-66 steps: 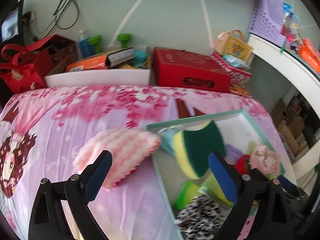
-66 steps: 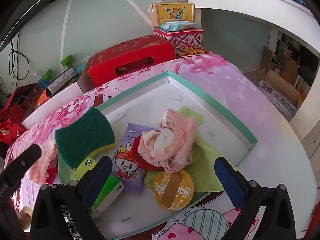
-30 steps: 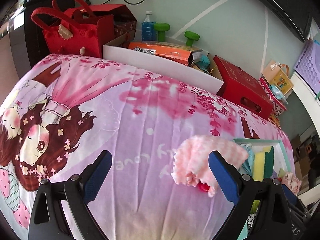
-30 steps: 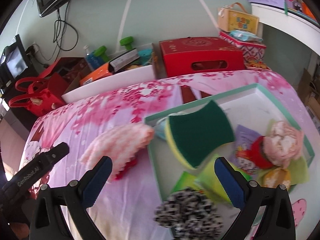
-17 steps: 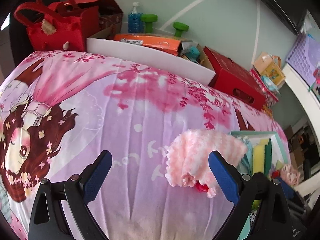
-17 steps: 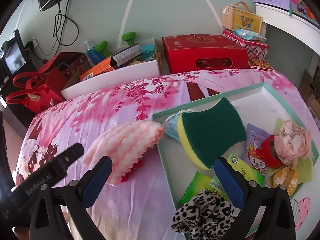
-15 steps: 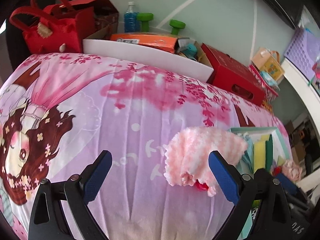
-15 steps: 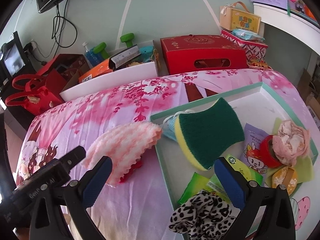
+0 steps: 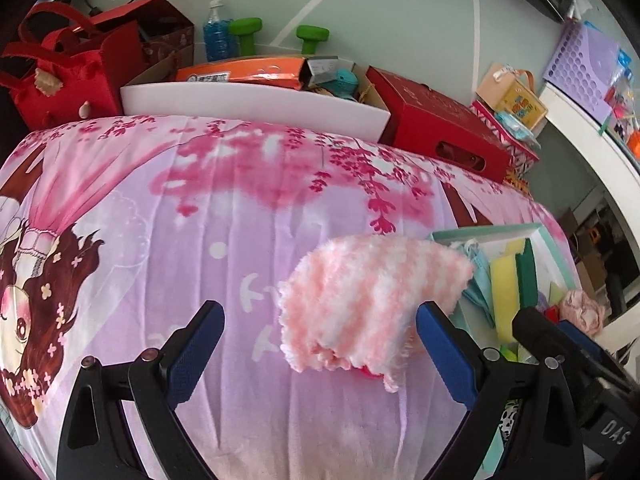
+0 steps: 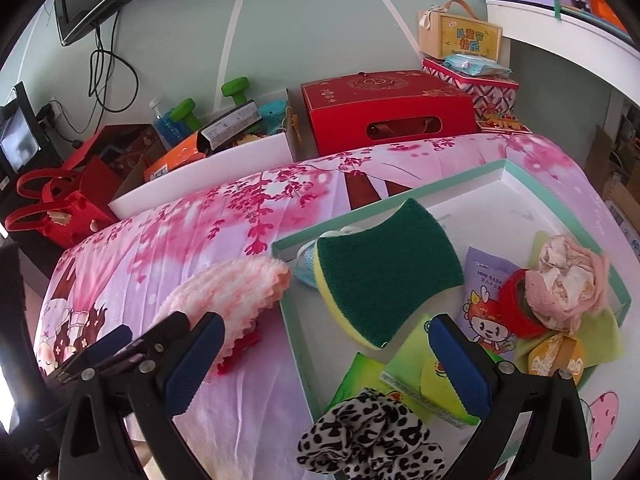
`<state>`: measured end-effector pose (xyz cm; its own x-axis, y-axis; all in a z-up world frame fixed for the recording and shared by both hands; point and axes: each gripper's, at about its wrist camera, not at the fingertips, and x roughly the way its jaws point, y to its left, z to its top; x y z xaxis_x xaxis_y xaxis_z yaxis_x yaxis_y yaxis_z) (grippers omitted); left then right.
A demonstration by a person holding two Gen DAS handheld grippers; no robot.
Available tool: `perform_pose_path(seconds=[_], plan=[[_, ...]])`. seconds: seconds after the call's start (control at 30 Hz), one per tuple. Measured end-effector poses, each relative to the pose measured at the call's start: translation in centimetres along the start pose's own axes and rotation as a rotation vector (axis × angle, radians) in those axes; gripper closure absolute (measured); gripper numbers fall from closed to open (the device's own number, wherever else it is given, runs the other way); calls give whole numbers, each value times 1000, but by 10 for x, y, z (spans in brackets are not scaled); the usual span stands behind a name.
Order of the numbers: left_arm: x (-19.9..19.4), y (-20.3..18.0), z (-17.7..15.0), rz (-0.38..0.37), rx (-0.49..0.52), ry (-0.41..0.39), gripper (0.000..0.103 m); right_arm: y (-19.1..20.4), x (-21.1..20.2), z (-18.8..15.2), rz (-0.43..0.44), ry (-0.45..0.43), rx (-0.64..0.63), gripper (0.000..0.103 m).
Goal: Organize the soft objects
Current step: 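Move the left gripper to the pink knit cloth and grasp it, then lift the pink knit cloth with left gripper while right gripper grasps the red hair tie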
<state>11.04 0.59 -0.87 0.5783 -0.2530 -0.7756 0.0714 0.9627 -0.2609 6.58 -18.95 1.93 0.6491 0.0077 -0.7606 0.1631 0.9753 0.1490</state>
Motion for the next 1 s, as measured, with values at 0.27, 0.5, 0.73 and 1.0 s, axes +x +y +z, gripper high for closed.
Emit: perform_pose_path(seconds=[0.27, 0.5, 0.73, 1.0], plan=[[14, -12, -5, -31, 35, 45, 54, 0, 2, -1, 10, 10, -4, 0], [9, -14, -4, -80, 21, 28, 91, -1, 2, -2, 7, 12, 2, 0], [5, -7, -2, -115, -19, 9, 94, -1, 2, -2, 8, 12, -2, 0], [-18, 1, 2, -138, -50, -59, 94, 1, -3, 0, 7, -14, -9, 0]])
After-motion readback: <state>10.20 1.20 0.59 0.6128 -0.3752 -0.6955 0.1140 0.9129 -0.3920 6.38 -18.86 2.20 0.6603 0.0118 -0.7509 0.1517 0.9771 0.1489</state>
